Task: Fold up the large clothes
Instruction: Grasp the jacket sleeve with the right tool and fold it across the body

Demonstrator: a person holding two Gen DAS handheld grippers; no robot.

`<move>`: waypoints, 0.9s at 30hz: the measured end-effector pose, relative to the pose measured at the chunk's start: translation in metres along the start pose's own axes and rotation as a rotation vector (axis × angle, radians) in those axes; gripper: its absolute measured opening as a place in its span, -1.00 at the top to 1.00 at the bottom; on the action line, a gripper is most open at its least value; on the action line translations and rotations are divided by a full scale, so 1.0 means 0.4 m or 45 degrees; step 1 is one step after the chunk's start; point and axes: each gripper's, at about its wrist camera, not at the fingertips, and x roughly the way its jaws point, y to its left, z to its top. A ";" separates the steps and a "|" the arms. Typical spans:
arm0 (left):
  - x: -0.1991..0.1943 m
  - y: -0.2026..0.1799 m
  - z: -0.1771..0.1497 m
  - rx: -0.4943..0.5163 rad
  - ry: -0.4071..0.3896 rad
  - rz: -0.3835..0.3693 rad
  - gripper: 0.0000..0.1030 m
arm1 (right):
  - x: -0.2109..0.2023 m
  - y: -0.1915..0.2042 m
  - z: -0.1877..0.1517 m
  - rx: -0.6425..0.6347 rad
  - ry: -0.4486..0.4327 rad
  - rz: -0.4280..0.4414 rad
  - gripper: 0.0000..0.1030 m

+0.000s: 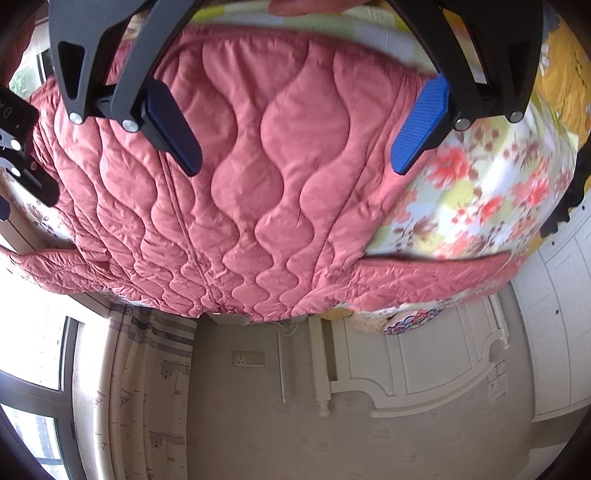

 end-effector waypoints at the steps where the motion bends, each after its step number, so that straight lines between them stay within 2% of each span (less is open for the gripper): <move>1: 0.015 0.000 0.018 0.005 -0.003 -0.007 -0.96 | 0.011 -0.014 0.008 0.003 -0.002 0.007 -0.91; 4: 0.127 -0.002 0.091 0.026 0.043 -0.051 -0.96 | 0.082 -0.110 0.050 0.107 0.038 0.007 -0.91; 8: 0.379 -0.013 0.171 0.101 0.185 0.007 -0.96 | 0.236 -0.307 0.122 0.335 0.115 -0.117 -0.91; 12: 0.553 -0.006 0.199 0.170 0.305 0.054 -0.96 | 0.384 -0.512 0.161 0.563 0.181 -0.261 -0.91; 14: 0.606 0.015 0.202 0.131 0.351 -0.012 -0.96 | 0.453 -0.606 0.172 0.670 0.208 -0.300 -0.91; 18: 0.630 0.062 0.193 0.002 0.380 -0.128 -0.96 | 0.598 -0.731 0.160 0.922 0.309 -0.229 -0.91; 19: 0.633 0.065 0.194 -0.010 0.382 -0.141 -0.96 | 0.623 -0.749 0.152 0.979 0.321 -0.238 -0.84; 21: 0.636 0.065 0.192 -0.010 0.380 -0.145 -0.96 | 0.669 -0.775 0.145 1.069 0.330 -0.238 -0.54; 23: 0.631 0.058 0.190 -0.004 0.383 -0.138 -0.96 | 0.688 -0.767 0.161 1.088 0.255 -0.214 0.06; 25: 0.630 0.057 0.190 -0.006 0.384 -0.139 -0.96 | 0.666 -0.725 0.213 0.977 0.147 -0.329 0.30; 27: 0.630 0.057 0.190 -0.005 0.384 -0.139 -0.96 | 0.635 -0.627 0.312 0.725 -0.009 -0.472 0.35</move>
